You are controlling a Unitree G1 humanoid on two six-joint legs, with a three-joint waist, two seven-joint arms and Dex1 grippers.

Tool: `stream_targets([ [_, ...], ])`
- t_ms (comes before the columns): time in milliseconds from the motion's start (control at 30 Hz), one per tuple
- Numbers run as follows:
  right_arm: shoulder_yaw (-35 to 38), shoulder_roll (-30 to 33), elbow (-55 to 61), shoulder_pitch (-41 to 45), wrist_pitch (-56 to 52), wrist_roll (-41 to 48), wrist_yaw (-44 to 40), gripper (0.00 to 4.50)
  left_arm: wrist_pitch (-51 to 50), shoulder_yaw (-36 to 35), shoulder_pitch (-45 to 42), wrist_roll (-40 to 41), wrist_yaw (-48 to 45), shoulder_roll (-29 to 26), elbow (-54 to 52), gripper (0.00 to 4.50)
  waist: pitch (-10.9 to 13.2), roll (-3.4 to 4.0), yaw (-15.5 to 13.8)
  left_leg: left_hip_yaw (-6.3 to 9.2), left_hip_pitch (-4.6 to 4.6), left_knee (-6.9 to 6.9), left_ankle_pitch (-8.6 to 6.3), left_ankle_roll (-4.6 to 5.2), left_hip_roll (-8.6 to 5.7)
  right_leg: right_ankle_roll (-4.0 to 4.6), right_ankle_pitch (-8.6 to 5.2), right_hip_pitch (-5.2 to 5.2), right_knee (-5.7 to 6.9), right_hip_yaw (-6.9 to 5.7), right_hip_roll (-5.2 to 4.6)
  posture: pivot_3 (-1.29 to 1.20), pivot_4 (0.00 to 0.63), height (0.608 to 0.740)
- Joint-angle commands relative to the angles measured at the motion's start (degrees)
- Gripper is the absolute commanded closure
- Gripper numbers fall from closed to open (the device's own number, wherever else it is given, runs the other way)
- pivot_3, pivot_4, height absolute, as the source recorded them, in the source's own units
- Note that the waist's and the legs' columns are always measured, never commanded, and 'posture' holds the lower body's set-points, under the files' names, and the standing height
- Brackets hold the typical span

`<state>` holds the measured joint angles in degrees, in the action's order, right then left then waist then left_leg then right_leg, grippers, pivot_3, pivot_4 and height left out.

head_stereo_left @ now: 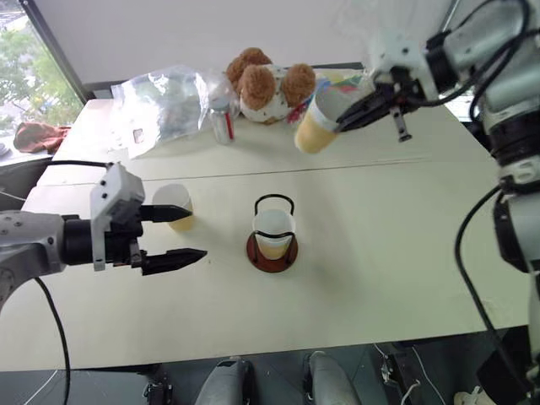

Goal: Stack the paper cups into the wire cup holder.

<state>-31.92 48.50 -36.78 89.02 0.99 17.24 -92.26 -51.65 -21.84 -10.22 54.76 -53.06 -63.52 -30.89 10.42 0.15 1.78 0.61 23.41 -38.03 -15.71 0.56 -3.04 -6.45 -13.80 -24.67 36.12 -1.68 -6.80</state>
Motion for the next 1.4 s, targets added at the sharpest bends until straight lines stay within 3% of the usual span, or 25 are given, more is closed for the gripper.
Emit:
stream_targets([
  [33, -3.06, 3.57, 11.35, 0.15, -5.44, 11.64, -0.24, 4.49, 1.92, -2.35, 0.10, -2.14, -1.09, -1.24, 0.90, 0.00, 0.00, 0.00, -0.04, -0.01, 0.00, 0.00, 0.00, 0.01, 0.00, 0.00, 0.00, 0.00, 0.00, 0.00, 0.00, 0.00, 0.150, 0.740],
  [367, -9.67, 9.47, 26.24, -2.91, -10.28, 23.70, -0.24, 4.49, 2.81, -1.43, 0.03, -3.34, -1.29, -0.36, 1.25, 0.00, -0.01, -0.01, -0.99, -0.02, -0.01, -0.04, -0.18, 0.31, 0.00, 0.00, 0.00, -0.02, 0.02, 0.00, 0.00, 0.00, 0.150, 0.740],
  [1300, -12.07, 1.01, 20.76, -7.70, -2.54, 10.92, -0.24, 4.49, 2.65, -0.95, 0.51, -3.04, 1.86, 2.79, -0.34, 0.00, -0.02, -0.03, -0.95, -0.05, 0.01, -0.09, -0.04, 0.08, 0.00, 0.00, 0.00, -0.03, 0.06, 0.00, 0.01, 0.00, 0.150, 0.740],
  [1400, -11.51, 0.42, 20.20, -7.88, -2.16, 10.35, -0.24, 3.58, 2.79, -0.90, 0.48, -3.15, 1.84, 2.77, -0.33, 0.00, -0.02, -0.03, -0.99, -0.05, 0.01, -0.09, -0.04, 0.08, 0.00, 0.00, 0.00, -0.04, 0.06, 0.00, 0.01, 0.00, 0.150, 0.740],
])
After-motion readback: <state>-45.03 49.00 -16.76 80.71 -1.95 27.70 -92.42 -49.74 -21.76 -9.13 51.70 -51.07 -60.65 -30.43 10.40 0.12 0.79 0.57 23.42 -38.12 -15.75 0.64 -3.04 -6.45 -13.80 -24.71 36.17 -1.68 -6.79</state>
